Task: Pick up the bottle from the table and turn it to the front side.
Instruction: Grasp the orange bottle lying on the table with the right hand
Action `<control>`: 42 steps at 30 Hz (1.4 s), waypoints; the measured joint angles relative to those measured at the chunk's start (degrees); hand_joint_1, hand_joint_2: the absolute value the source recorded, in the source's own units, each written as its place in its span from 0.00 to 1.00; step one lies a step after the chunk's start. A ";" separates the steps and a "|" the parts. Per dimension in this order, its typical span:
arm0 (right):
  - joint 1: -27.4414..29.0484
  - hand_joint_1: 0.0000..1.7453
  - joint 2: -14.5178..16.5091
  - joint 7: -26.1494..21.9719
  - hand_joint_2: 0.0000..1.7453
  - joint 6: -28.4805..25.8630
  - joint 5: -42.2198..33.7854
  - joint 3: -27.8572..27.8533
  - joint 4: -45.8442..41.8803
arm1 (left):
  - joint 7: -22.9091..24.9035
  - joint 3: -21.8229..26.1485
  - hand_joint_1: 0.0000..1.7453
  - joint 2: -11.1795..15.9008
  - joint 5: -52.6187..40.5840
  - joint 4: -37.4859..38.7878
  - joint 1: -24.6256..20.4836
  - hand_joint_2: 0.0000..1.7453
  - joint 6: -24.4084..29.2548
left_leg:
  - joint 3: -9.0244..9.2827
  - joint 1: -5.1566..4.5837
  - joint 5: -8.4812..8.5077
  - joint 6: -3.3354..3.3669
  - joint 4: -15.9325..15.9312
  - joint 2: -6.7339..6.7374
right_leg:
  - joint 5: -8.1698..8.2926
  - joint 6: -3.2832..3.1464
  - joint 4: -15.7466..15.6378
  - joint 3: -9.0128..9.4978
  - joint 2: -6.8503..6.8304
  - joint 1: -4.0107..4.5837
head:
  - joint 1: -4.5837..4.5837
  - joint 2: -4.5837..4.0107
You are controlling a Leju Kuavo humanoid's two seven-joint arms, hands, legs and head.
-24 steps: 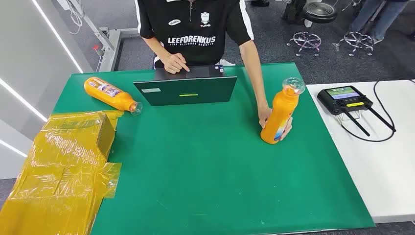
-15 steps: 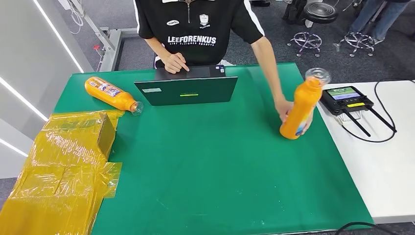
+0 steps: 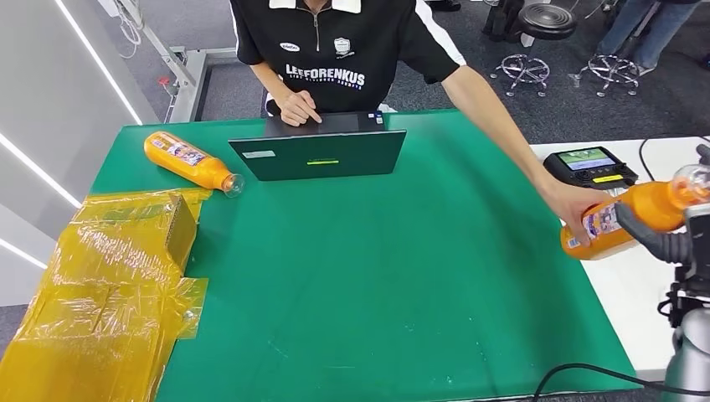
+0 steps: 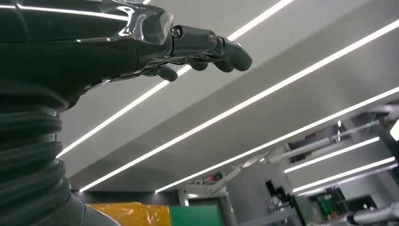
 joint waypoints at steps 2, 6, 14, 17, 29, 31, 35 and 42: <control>-0.34 0.00 0.01 0.09 1.00 0.01 0.00 1.09 0.44 | -0.08 -2.30 0.00 0.15 -0.02 0.58 -0.70 1.00 0.24 | 0.00 0.00 0.00 0.00 0.00 0.06 | 0.01 0.00 -0.01 -0.02 0.07 0.00 | 0.01 0.00; -0.89 0.00 -0.01 0.04 1.00 1.16 0.80 3.35 1.24 | -0.78 -5.16 0.00 0.21 -0.01 1.70 -2.14 1.00 0.32 | 0.00 0.00 0.00 0.00 0.00 0.11 | 0.03 0.01 -0.02 -0.08 0.12 0.00 | 0.01 0.00; -3.44 0.00 -0.09 1.00 1.00 1.60 3.97 12.55 3.14 | -1.50 -12.53 0.00 0.67 -3.28 7.36 -8.78 1.00 1.37 | 0.02 0.03 0.16 -0.04 0.00 0.29 | 0.25 -0.01 0.01 -0.12 0.28 0.02 | 0.00 0.00; -3.66 0.29 -0.22 1.92 1.00 1.68 3.75 14.62 3.67 | -1.70 -14.37 0.00 1.23 -5.04 10.30 -10.03 1.00 2.70 | 0.02 0.03 0.17 -0.03 0.00 0.34 | 0.27 0.00 0.01 -0.13 0.33 0.02 | 0.01 0.00; -3.15 1.00 -0.85 3.66 1.00 3.48 3.26 18.44 4.48 | -1.82 -15.92 0.00 1.34 -8.66 15.54 -10.00 1.00 4.95 | -0.05 0.02 0.16 -0.02 0.00 0.36 | 0.27 0.00 -0.03 -0.19 0.35 0.01 | 0.00 0.00; -3.29 1.00 -0.81 3.58 1.00 3.72 2.72 19.36 4.51 | -1.82 -16.34 0.00 1.20 -9.11 16.03 -10.08 1.00 4.98 | -0.05 0.03 0.16 -0.02 0.00 0.36 | 0.27 0.00 -0.02 -0.20 0.34 0.01 | 0.00 0.00; -3.73 1.00 -0.43 3.55 1.00 3.85 1.73 21.57 4.54 | -1.91 -17.31 0.00 0.70 -9.56 16.55 -10.51 1.00 4.94 | -0.07 0.03 0.16 -0.02 0.00 0.32 | 0.27 0.00 -0.01 -0.21 0.32 0.02 | 0.00 0.00; -7.31 1.00 1.27 3.49 1.00 4.15 0.25 25.82 5.25 | -2.83 -20.39 0.00 -0.92 -9.45 17.34 -12.40 1.00 3.12 | -0.08 0.02 0.17 -0.01 0.00 0.34 | 0.28 0.01 0.00 -0.22 0.34 0.01 | 0.02 0.00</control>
